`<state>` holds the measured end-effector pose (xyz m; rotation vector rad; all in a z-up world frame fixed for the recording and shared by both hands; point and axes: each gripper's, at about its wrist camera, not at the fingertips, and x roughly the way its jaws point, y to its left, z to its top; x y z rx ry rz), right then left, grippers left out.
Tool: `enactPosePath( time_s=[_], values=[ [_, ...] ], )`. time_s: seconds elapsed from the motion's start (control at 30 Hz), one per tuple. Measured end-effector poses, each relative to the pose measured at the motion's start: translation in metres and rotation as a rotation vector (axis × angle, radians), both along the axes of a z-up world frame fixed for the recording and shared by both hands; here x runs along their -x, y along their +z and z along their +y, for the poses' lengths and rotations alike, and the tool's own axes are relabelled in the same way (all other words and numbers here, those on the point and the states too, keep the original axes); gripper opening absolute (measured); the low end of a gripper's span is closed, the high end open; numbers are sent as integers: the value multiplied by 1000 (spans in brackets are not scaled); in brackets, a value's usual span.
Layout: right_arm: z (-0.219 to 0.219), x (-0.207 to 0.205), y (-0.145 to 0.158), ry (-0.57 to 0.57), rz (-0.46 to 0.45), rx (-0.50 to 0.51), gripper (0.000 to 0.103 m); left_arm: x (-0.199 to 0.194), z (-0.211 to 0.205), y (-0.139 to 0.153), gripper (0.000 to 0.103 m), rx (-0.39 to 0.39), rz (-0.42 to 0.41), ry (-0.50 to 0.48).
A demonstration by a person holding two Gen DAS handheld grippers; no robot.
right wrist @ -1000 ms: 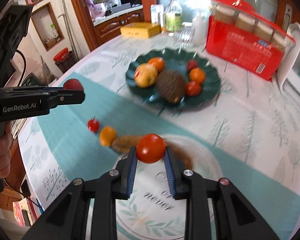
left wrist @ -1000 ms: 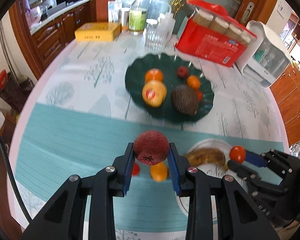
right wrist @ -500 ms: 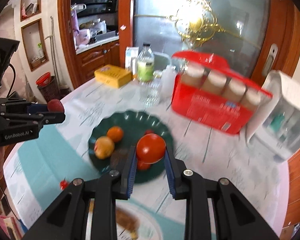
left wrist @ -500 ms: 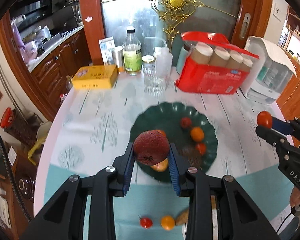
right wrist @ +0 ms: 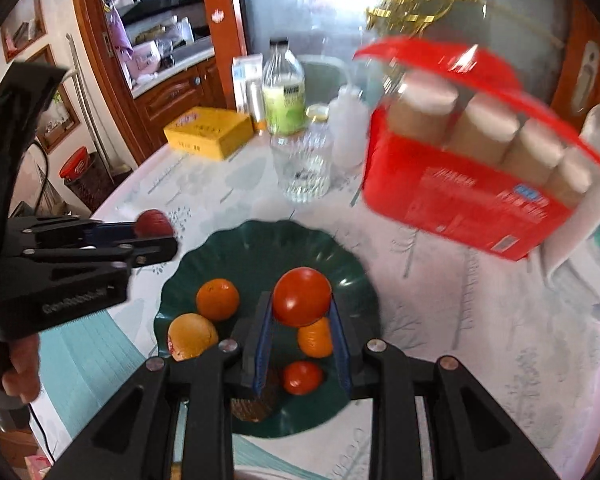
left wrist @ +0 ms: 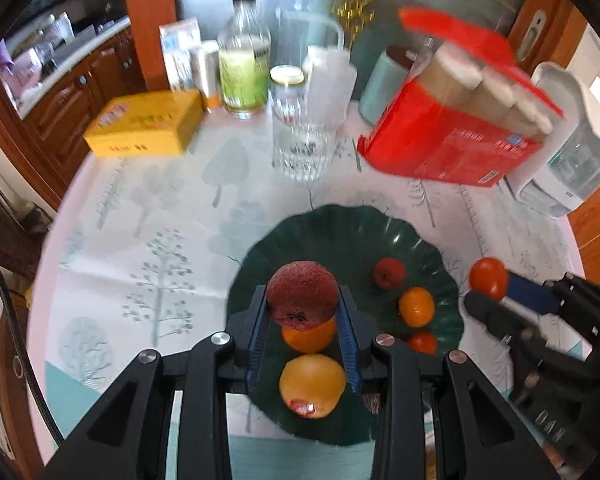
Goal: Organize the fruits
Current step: 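Carry lychee and tomato onto the green plate and open both grippers, then move both open grippers back over the remaining fruit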
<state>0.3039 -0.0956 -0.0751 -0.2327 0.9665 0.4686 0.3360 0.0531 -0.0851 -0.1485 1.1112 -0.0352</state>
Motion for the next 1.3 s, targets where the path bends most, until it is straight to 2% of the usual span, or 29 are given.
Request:
enactPosePath(
  time_s=[0.27, 0.4, 0.53, 0.6, 0.67, 0.73, 0.97, 1.3],
  values=[
    [17, -13, -55, 23, 93, 47, 27, -27, -14, -58, 31, 12, 74, -28],
    [23, -19, -68, 26, 119, 51, 28, -32, -13, -67, 31, 33, 79, -16],
    [29, -17, -75, 42, 123, 63, 29, -30, -11, -66, 32, 24, 67, -21],
    [30, -16, -76, 46, 125, 58, 32, -28, -9, -67, 35, 20, 65, -15],
    [31, -15, -76, 43, 128, 52, 36, -23, -5, -67, 52, 34, 66, -4],
    [31, -15, -75, 34, 131, 47, 39, -17, -3, -65, 59, 32, 55, 7],
    [24, -6, -71, -9, 140, 47, 41, 5, -3, -51, 64, -52, 22, 11],
    [6, 26, -41, -32, 93, 46, 41, 55, 5, -14, 68, -51, -36, 37]
  ],
)
